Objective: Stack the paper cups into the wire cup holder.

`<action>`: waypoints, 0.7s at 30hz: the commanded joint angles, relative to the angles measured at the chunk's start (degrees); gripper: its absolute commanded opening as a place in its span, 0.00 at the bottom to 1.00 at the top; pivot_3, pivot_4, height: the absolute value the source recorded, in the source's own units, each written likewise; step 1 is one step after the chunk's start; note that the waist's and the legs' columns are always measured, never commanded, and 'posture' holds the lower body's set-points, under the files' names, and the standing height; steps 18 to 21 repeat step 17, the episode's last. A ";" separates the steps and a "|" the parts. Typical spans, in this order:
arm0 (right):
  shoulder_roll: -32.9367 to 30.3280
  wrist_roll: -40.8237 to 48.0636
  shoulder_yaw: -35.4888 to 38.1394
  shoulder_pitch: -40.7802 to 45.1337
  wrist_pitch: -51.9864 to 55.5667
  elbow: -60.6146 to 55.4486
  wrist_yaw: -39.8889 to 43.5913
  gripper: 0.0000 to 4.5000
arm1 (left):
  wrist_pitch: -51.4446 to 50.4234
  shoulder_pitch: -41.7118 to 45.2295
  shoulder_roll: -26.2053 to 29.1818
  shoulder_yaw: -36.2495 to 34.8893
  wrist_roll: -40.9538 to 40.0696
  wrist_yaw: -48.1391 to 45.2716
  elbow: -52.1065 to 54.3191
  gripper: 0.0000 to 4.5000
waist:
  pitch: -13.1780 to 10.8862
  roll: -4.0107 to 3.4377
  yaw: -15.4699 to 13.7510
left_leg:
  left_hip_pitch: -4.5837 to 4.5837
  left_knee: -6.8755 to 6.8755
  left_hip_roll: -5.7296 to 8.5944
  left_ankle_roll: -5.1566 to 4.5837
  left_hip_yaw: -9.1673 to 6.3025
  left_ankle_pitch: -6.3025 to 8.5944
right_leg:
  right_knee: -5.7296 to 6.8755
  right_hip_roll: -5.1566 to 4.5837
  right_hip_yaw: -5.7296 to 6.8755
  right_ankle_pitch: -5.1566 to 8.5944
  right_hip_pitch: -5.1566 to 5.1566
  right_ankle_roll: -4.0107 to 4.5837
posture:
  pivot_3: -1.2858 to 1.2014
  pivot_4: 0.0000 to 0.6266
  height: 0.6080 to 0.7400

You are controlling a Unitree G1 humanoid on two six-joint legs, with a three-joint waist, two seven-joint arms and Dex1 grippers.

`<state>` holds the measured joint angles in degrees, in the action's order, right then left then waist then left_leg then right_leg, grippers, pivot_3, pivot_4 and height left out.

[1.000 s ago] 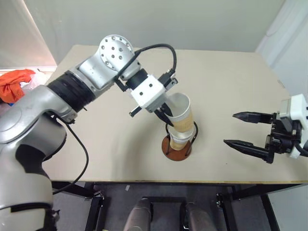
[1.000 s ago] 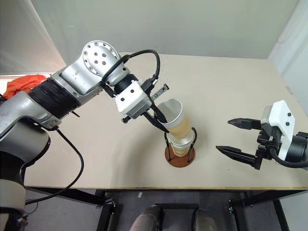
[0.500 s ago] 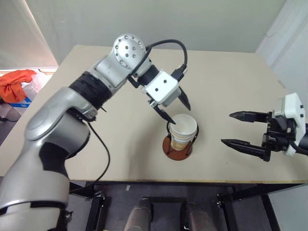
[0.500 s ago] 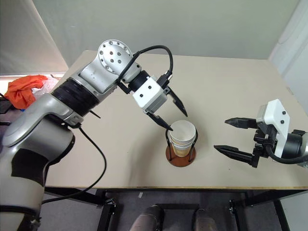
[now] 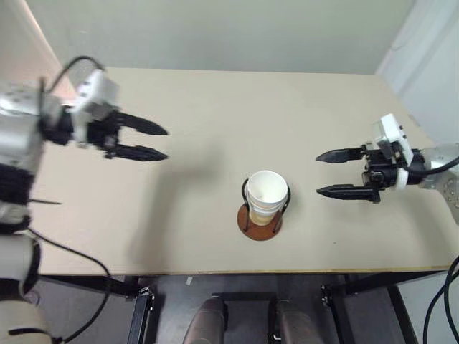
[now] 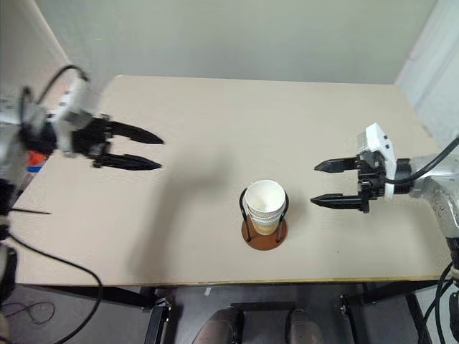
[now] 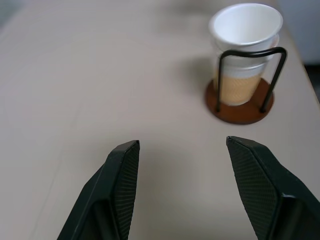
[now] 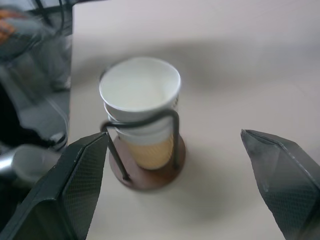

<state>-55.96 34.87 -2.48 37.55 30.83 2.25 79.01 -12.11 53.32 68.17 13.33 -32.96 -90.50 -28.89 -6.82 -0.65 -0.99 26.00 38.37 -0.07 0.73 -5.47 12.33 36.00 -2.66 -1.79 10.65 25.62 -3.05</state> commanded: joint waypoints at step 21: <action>0.95 -8.59 -5.97 17.66 -14.94 29.89 13.49 1.00 | -11.19 -32.67 10.38 -30.51 -2.90 -1.35 14.10 0.67 | -0.03 0.24 0.52 | -0.99 -1.27 0.04 0.20 -0.07 -0.65 | 0.93 -0.34 0.15 0.16 0.04 1.99 | 0.52 0.24 1.00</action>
